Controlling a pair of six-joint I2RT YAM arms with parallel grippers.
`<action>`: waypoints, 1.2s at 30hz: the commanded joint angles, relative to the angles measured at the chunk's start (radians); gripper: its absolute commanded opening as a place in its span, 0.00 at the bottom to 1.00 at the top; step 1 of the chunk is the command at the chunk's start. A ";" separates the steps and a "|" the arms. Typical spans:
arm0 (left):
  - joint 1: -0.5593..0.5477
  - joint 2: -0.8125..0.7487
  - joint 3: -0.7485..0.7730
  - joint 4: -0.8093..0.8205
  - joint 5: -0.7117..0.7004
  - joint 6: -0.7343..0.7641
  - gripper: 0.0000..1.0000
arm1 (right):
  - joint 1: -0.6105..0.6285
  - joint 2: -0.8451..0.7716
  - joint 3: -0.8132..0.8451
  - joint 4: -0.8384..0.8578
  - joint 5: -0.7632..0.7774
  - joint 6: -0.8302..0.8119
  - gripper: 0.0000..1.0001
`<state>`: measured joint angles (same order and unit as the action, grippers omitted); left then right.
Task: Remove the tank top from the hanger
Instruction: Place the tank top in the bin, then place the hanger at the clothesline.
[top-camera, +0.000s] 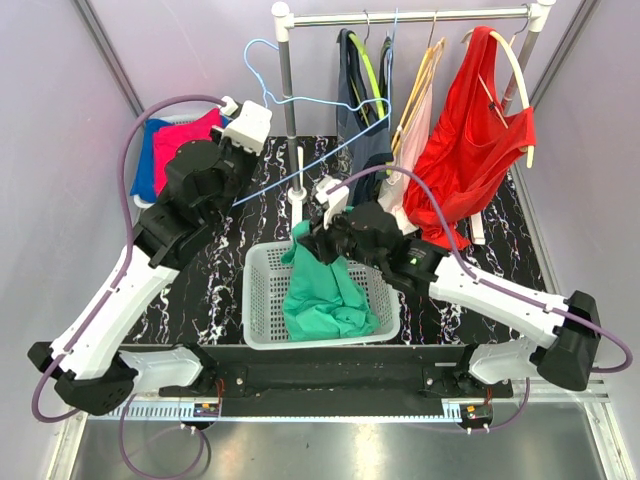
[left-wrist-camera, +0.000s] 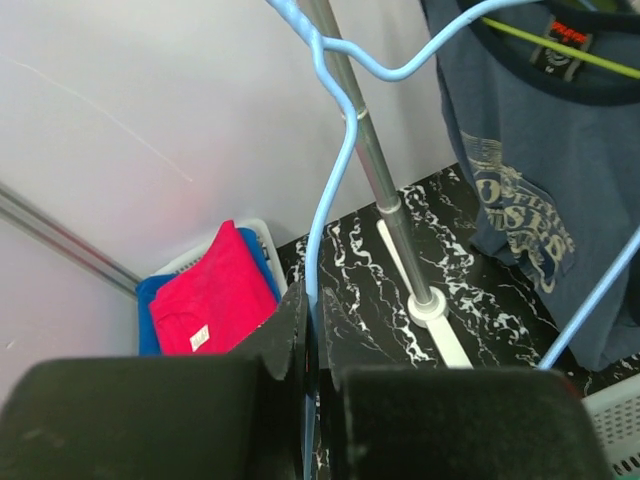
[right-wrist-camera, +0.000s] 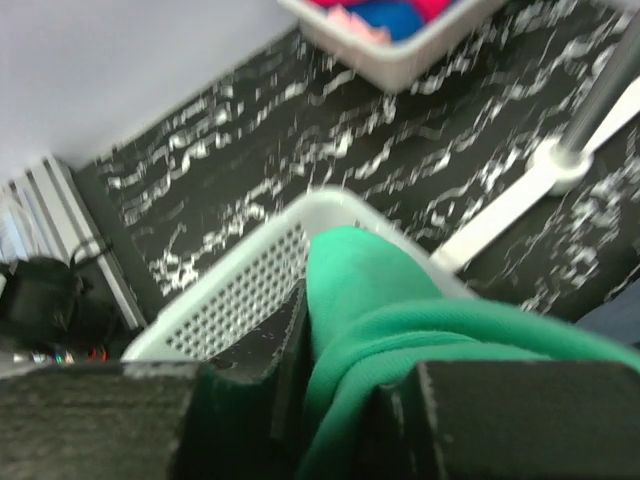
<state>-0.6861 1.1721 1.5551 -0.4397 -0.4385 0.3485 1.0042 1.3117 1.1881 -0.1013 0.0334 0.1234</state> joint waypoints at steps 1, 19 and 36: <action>0.005 -0.005 0.040 0.064 -0.097 0.061 0.00 | 0.001 -0.014 -0.067 0.087 -0.044 0.059 0.27; 0.010 -0.186 0.039 0.018 -0.097 0.073 0.00 | -0.053 -0.068 -0.174 0.077 0.088 0.094 1.00; -0.026 0.180 0.192 0.078 -0.364 0.308 0.00 | -0.055 -0.288 -0.200 0.029 0.103 0.136 1.00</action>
<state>-0.6849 1.2705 1.6115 -0.4294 -0.7109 0.5697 0.9554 1.0863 0.9813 -0.0799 0.1150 0.2298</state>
